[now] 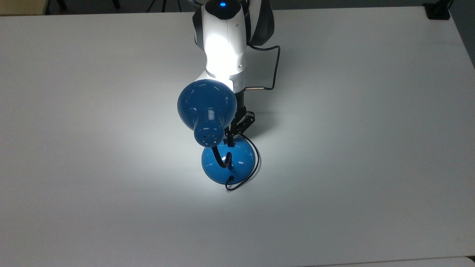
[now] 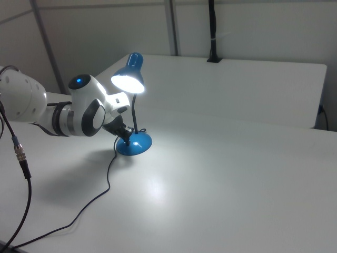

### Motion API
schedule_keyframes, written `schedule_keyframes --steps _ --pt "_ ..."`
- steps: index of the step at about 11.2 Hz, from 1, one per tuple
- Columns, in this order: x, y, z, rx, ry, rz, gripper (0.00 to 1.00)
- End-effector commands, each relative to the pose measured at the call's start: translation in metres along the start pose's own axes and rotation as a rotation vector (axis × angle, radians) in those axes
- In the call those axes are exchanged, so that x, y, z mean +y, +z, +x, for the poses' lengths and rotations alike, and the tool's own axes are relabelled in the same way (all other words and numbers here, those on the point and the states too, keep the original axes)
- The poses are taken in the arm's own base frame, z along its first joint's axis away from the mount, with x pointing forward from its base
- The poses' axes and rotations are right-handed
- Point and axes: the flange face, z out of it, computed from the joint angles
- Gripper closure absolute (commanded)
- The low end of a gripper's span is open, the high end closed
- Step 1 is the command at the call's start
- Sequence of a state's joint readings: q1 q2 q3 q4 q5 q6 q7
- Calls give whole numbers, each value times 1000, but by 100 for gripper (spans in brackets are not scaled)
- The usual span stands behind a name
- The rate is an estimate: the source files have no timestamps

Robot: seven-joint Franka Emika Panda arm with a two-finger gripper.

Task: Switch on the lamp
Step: 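Lift the gripper up and away from the lamp base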

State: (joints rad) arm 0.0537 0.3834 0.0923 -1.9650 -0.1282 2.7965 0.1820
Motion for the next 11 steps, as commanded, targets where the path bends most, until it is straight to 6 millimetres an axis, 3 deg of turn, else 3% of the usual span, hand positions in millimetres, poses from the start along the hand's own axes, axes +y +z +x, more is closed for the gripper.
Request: schedule_keyframes --steps 1,4,7,8,10,11 --pt "3 -10 1 1 -14 -13 97" --pt "8 -74 -13 -261 -17 -92 97" --pt "11 -141 -16 -372 -8 -131 97" --pt "13 -166 -14 -380 14 -137 93" --pt "15 -215 4 -402 25 -151 76" --pt "17 -239 17 -421 40 -152 46"
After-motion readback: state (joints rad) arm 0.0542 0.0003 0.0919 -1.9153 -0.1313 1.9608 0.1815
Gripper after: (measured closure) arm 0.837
